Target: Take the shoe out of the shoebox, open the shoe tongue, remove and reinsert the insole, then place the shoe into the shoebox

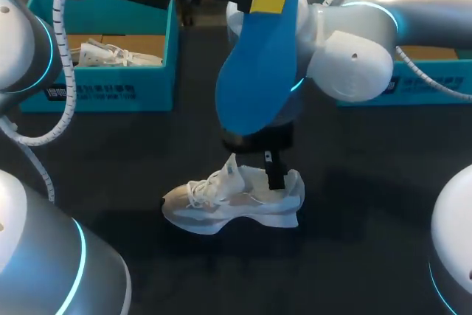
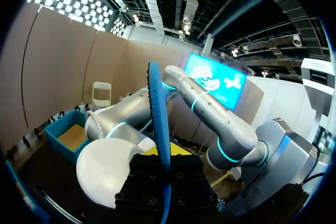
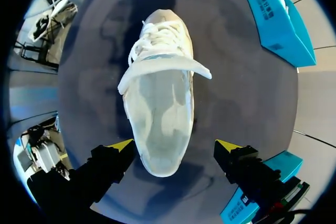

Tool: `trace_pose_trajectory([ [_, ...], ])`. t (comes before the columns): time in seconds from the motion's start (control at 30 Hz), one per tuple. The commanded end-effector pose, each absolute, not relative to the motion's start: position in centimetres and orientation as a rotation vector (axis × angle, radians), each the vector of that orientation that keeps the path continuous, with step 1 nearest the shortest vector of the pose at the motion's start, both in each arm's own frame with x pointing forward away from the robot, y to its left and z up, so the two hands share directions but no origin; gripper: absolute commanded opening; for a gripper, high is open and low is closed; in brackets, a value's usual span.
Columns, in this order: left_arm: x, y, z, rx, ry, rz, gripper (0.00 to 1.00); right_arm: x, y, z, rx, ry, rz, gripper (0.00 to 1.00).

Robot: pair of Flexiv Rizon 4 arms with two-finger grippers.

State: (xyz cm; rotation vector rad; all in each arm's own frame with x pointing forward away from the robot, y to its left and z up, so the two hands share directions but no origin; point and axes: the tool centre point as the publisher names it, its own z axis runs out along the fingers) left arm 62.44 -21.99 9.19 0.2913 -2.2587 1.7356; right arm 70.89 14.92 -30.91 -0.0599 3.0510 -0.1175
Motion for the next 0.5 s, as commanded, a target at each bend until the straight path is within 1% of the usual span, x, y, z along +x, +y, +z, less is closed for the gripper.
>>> trace_pose_trajectory([
  [0.03,62.5,-22.0,9.2,0.29,-2.26,1.735,0.0,70.8,14.9,-31.2,-0.06,3.053,-0.116,1.0],
  [0.5,63.3,-19.9,12.5,0.257,-2.209,1.867,0.0,71.5,15.1,-31.1,-0.07,3.049,-0.107,1.0],
])
